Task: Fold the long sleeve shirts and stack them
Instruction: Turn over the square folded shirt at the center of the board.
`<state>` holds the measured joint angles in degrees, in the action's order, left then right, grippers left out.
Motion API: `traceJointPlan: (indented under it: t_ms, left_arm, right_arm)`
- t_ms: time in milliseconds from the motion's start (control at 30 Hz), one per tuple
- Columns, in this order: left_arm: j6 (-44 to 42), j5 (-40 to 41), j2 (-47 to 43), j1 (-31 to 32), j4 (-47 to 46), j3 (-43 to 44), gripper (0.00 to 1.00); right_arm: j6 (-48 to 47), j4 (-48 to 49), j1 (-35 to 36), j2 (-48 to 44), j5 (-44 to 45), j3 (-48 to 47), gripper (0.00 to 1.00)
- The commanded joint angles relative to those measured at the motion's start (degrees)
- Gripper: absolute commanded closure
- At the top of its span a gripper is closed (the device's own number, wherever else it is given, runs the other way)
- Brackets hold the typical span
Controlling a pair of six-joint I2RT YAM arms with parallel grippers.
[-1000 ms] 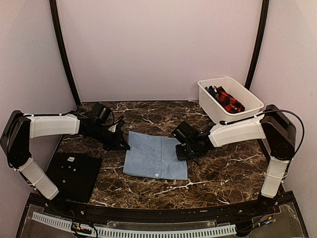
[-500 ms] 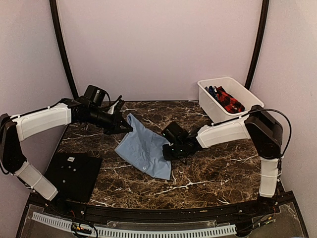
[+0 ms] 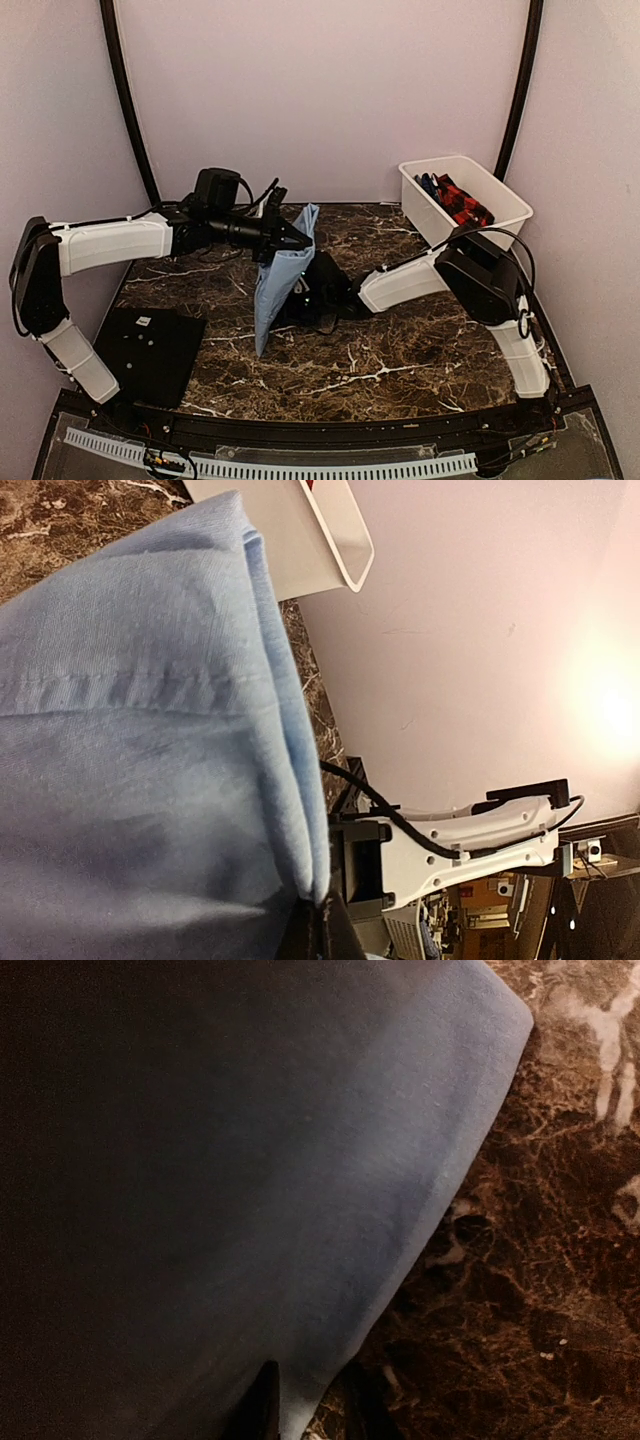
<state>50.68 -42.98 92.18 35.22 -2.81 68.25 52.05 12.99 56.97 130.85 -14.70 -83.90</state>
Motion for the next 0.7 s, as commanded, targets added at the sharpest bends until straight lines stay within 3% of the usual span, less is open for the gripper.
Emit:
traceJointPlan:
  t_ms: [0, 367, 500, 667]
  left_arm:
    - [3.54, -1.96, -0.41, 0.15, -8.52, -2.51, 1.00]
    - [3.05, -2.18, 0.08, 0.12, -8.77, -3.08, 1.00]
    - [2.35, -2.12, 0.28, 0.19, -7.96, -2.74, 1.00]
    - [1.49, -1.62, 1.95, 1.72, -7.89, -1.91, 1.00]
  right_arm:
    - [4.96, 12.05, -2.48, -1.62, -4.98, 5.68, 0.79]
    - [4.62, 16.45, -4.68, -8.08, -2.40, 15.76, 0.72]
    - [2.97, 15.35, -5.30, -14.64, 0.71, 20.68, 0.71]
    - [-0.67, 6.23, -5.68, -28.51, 7.52, 27.34, 0.68]
